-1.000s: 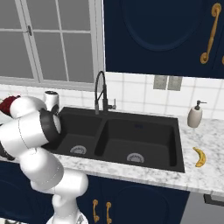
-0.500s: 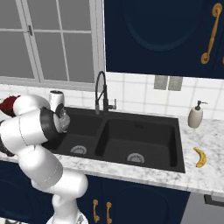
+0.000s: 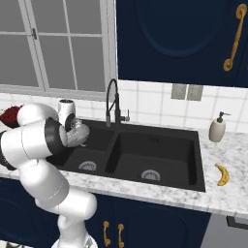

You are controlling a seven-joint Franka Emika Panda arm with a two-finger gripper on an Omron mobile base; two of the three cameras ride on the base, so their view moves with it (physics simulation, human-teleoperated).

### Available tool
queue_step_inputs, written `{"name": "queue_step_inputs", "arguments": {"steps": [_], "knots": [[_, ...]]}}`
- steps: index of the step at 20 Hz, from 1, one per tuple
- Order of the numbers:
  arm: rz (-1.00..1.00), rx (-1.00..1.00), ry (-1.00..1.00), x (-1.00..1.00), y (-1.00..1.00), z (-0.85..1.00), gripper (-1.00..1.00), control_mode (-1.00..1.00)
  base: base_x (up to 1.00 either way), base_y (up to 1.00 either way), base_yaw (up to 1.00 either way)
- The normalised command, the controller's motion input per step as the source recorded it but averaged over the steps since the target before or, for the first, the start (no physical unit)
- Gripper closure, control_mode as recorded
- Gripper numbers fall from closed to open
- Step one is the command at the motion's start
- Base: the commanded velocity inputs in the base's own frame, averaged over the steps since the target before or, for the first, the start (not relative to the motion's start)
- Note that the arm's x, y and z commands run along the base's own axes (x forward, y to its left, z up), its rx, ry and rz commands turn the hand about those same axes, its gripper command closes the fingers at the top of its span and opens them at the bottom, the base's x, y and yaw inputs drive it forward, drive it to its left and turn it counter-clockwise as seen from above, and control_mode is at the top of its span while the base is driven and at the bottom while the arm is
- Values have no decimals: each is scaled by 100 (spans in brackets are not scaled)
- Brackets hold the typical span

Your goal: Put the colander in the sink, put the banana in the colander, and turn on the sink faucet and pour water over the colander.

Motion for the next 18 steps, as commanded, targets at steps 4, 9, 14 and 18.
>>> {"name": "queue_step_inputs", "arguments": {"steps": [4, 9, 14, 18], "knots": [[-41, -3, 10, 0, -61, -14, 100, -100, 0, 0, 0], [-7, -1, 2, 5, -3, -10, 100, -100, 0, 0, 0], [0, -1, 1, 15, 5, -27, 100, -100, 0, 0, 0], [0, 0, 7, 10, 7, -27, 100, -100, 0, 0, 0]]}}
